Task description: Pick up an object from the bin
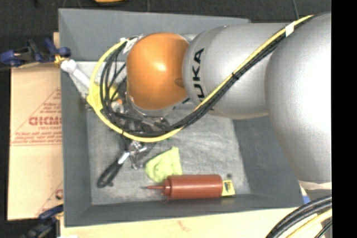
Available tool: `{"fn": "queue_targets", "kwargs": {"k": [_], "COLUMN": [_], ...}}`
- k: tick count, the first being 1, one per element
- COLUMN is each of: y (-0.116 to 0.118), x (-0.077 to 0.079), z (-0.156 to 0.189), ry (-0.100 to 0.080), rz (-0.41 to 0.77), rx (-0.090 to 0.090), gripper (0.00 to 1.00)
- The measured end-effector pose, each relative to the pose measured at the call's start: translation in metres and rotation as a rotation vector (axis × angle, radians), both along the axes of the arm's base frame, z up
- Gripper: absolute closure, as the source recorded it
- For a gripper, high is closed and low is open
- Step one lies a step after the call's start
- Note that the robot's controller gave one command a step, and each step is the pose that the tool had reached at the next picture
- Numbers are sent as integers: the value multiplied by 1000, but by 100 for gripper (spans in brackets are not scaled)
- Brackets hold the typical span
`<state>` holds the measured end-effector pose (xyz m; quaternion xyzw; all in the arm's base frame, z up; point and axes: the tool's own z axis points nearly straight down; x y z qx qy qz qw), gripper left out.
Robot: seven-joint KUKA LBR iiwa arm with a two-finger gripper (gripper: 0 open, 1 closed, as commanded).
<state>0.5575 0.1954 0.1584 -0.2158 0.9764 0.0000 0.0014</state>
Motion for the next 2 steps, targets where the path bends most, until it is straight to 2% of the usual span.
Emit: {"fn": "queue_targets", "kwargs": {"k": [1,2], "y": [8,35], "x": [-13,-16], "z": [-18,-77], "ry": [-1,-3], "rz": [96,445], "rx": [0,-1], "gripper": [0,0]}}
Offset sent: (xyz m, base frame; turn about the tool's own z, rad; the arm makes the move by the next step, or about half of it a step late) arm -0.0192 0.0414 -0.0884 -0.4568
